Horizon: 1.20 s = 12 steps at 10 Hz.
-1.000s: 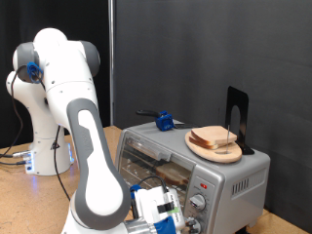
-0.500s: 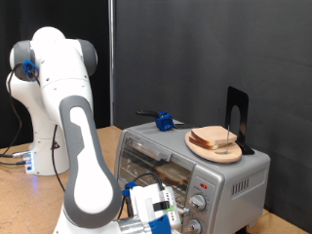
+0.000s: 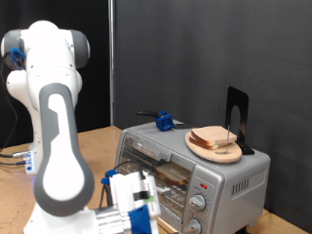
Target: Make a piece of toast with the oven
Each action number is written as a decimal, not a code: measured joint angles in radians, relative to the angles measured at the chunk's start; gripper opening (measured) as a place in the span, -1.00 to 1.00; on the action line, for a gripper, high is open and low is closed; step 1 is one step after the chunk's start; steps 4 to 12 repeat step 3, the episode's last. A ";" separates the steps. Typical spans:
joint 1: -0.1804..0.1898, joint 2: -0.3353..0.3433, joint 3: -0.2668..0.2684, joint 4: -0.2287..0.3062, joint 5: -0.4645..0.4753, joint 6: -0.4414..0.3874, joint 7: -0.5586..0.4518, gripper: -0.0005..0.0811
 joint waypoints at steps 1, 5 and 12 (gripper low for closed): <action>-0.010 -0.029 -0.017 -0.027 -0.015 -0.007 0.031 0.97; -0.032 -0.073 -0.052 -0.061 -0.055 -0.030 0.114 0.99; -0.032 -0.073 -0.052 -0.061 -0.055 -0.030 0.114 0.99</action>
